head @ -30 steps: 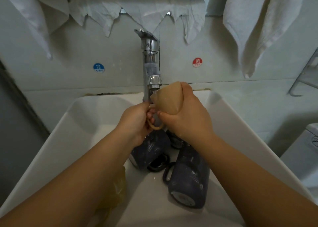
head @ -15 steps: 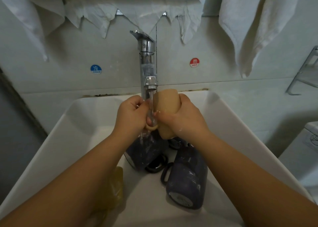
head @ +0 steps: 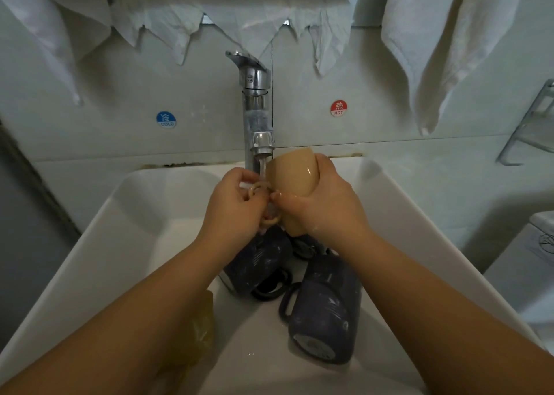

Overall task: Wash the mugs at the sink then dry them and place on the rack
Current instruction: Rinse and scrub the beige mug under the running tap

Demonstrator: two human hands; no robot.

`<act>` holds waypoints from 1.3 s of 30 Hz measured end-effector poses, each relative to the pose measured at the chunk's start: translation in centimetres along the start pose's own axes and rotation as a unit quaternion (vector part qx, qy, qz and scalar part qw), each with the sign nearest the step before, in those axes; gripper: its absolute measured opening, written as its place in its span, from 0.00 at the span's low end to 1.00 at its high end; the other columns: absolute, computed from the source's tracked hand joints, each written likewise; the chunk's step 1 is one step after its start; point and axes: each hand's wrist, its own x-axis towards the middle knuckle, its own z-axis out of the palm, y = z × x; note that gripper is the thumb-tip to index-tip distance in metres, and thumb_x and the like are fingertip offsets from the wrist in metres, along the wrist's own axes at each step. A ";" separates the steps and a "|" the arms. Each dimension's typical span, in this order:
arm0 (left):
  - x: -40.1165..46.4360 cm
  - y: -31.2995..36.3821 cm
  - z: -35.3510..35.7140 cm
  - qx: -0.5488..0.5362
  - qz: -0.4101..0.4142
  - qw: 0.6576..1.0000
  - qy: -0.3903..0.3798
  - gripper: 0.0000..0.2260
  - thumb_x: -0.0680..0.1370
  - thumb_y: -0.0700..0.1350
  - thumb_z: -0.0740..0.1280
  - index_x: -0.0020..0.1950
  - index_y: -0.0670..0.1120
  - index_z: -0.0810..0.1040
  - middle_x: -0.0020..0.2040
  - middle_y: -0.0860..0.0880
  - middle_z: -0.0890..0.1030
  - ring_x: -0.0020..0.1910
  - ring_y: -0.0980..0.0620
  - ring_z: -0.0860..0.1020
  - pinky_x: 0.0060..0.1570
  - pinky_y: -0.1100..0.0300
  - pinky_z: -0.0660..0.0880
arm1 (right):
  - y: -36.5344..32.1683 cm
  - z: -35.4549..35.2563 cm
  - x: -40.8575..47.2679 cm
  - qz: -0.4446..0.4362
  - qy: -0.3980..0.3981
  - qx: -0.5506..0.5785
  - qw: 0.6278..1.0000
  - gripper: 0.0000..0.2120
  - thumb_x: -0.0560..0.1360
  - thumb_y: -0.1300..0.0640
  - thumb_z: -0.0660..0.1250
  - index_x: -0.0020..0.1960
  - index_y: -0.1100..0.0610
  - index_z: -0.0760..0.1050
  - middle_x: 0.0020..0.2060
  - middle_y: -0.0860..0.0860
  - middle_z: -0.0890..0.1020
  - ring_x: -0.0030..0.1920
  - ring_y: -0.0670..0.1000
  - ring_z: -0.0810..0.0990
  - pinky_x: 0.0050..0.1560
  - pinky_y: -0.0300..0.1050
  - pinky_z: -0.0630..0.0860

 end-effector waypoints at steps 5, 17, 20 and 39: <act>0.2 0.0 -0.8 0.081 0.072 0.994 0.001 0.09 0.80 0.43 0.65 0.39 0.47 0.73 0.30 0.48 0.79 0.28 0.53 0.79 0.33 0.58 0.79 | 0.0 -0.1 0.0 0.011 -0.030 0.007 0.999 0.44 0.68 0.39 0.71 0.75 0.49 0.53 0.63 0.51 0.74 0.57 0.54 0.76 0.56 0.54 0.77; 0.7 1.5 -0.2 -0.289 -0.313 0.900 -0.089 0.11 0.79 0.39 0.55 0.36 0.46 0.67 0.25 0.50 0.63 0.25 0.55 0.64 0.32 0.65 0.64 | -0.1 0.2 -0.6 -0.097 0.023 -0.086 0.991 0.45 0.66 0.40 0.72 0.74 0.45 0.51 0.55 0.47 0.75 0.46 0.47 0.72 0.42 0.44 0.69; 0.5 1.7 -0.1 -0.257 -0.303 0.914 -0.079 0.13 0.80 0.38 0.54 0.35 0.45 0.67 0.21 0.51 0.67 0.20 0.57 0.64 0.29 0.66 0.62 | -0.3 0.5 -0.8 -0.120 0.036 -0.110 0.986 0.46 0.67 0.39 0.72 0.75 0.45 0.48 0.59 0.48 0.74 0.50 0.49 0.74 0.45 0.45 0.71; 0.6 0.5 0.4 -0.050 0.003 0.998 0.043 0.15 0.81 0.47 0.63 0.36 0.45 0.70 0.28 0.47 0.72 0.27 0.50 0.72 0.30 0.55 0.73 | 0.3 0.7 0.0 0.008 0.002 0.057 0.998 0.40 0.65 0.37 0.72 0.71 0.48 0.60 0.55 0.48 0.76 0.53 0.53 0.77 0.54 0.56 0.77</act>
